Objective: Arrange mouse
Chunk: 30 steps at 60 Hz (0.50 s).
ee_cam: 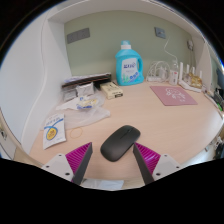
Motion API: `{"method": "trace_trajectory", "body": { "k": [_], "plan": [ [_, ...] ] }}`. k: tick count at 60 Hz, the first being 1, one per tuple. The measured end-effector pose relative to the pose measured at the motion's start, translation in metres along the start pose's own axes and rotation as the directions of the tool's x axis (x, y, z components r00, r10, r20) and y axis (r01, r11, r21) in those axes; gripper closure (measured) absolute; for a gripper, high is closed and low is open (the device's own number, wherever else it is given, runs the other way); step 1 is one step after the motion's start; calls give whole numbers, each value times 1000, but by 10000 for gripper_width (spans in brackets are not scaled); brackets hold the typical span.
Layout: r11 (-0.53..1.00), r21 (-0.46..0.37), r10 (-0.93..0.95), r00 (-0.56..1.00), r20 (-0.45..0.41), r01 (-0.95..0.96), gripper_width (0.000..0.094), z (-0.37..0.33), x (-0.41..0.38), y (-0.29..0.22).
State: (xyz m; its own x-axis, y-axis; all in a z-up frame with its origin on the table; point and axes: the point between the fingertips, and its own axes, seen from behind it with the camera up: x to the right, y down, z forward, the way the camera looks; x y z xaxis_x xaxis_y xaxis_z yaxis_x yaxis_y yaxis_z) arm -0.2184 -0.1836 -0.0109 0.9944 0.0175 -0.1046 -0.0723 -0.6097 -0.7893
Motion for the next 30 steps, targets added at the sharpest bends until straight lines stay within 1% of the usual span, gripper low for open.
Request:
{"method": "trace_trajectory", "body": {
  "k": [2, 7, 10, 12, 16, 18, 20, 22, 30],
  "plan": [
    [1000, 8, 0, 1000, -21, 0, 93, 6, -3, -5],
    [1000, 2, 12, 1000, -26, -12, 101, 21, -9, -14],
    [1000, 1, 11, 999, -45, -11, 127, 28, -6, -19],
    [1000, -3, -3, 997, -74, 3, 152, 33, -4, -21],
    [998, -19, -54, 988, -144, 52, 229, 40, 4, -24],
    [998, -11, -63, 987, -150, 62, 276, 43, 4, -27],
    [998, -13, -66, 987, -145, 64, 347, 46, 1, -28],
    [998, -19, -68, 989, -132, 67, 452, 48, -3, -28],
    [996, -56, -78, 990, -120, 71, 522, 49, -5, -26]
  ]
}}
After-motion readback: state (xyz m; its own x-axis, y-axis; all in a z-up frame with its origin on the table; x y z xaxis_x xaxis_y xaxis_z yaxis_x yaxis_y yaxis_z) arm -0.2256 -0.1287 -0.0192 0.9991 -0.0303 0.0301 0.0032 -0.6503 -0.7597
